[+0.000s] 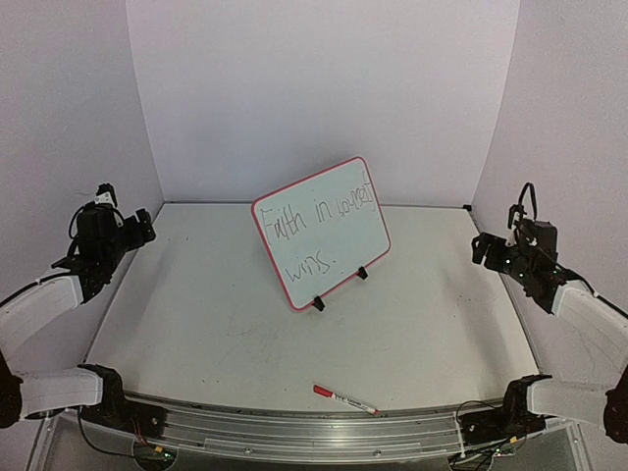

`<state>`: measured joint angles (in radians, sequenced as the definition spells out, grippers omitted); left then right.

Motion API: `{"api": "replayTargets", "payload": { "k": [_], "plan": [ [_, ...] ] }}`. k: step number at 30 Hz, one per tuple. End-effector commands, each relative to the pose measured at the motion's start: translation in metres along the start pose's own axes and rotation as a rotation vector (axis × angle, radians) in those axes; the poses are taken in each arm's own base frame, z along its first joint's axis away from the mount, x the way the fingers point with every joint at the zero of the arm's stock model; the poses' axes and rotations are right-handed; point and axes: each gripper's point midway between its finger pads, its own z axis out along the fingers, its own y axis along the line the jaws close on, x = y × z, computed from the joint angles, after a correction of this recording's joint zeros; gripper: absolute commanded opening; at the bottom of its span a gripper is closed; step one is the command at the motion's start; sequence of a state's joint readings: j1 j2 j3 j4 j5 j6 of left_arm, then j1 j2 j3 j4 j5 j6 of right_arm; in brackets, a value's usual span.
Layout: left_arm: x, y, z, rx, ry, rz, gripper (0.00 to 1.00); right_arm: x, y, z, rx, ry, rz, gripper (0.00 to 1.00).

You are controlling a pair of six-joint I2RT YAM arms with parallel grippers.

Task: Write a sentence on the whiteboard
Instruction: Reset both arms

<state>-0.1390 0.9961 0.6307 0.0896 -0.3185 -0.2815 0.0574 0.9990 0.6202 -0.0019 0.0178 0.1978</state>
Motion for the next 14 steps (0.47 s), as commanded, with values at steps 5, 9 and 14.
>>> {"api": "replayTargets", "payload": {
  "k": [5,9,14],
  "plan": [
    [0.049,0.025,0.004,-0.079,0.042,0.058,0.96,0.017,-0.023,0.0,0.088,-0.12,-0.014,0.98],
    [0.058,0.03,0.003,-0.089,0.062,0.065,0.97,0.018,-0.024,0.0,0.089,-0.118,-0.03,0.98],
    [0.059,0.028,0.003,-0.078,0.054,0.063,0.97,0.018,-0.023,0.001,0.088,-0.118,-0.045,0.98]
  ]
}}
